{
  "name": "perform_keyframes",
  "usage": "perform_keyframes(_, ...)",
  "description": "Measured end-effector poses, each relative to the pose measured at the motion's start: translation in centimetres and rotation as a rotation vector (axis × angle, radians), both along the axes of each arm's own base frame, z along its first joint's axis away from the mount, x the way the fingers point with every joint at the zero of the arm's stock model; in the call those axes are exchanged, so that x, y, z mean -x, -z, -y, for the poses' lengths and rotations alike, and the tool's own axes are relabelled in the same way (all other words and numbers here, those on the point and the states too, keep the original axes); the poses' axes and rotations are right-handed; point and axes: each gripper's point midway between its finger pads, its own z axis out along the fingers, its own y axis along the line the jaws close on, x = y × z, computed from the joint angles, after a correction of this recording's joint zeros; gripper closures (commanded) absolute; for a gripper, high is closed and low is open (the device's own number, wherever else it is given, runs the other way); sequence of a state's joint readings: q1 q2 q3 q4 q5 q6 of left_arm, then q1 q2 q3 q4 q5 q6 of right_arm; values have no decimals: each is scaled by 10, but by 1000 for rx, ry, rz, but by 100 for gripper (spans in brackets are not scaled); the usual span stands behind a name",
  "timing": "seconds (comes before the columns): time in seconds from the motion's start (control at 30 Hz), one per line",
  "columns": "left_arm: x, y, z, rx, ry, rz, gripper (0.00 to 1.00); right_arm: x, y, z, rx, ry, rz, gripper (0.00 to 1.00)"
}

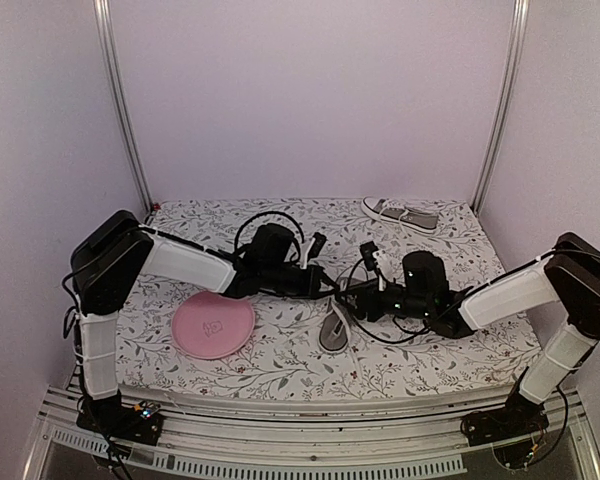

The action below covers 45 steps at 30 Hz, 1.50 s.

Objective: Tie the shoes

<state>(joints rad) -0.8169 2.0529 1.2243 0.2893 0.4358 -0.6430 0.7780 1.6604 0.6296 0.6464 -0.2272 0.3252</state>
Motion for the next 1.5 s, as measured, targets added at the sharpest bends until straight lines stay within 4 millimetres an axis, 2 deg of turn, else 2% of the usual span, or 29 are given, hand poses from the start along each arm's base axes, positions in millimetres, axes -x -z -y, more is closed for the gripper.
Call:
perform_keyframes(0.1,1,2,-1,3,-6,-5,100,10,-4,7,-18,3,-12,46)
perform_keyframes(0.3,0,1,-1,17,-12,-8,100,38,18,6,-3,-12,-114,48)
perform_keyframes(0.5,1,2,-1,19,-12,-7,100,51,27,4,6,-12,-170,53)
perform_keyframes(0.77,1,1,-1,23,-14,-7,100,51,41,7,42,23,-193,65)
perform_keyframes(0.9,0,1,-1,25,-15,-10,100,51,45,5,62,29,-193,78)
perform_keyframes(1.0,0,0,0,28,-15,-8,100,51,44,2,70,32,-187,95)
perform_keyframes(1.03,0,0,0,29,-15,-8,100,50,44,2,75,34,-182,97)
perform_keyframes(1.17,0,-1,0,30,-16,-8,100,47,48,8,95,80,-195,98)
perform_keyframes(1.3,1,-5,-1,36,-16,-2,100,41,43,20,121,147,-191,98)
perform_keyframes(1.5,0,-20,1,63,-13,23,100,18,32,38,135,239,-186,98)
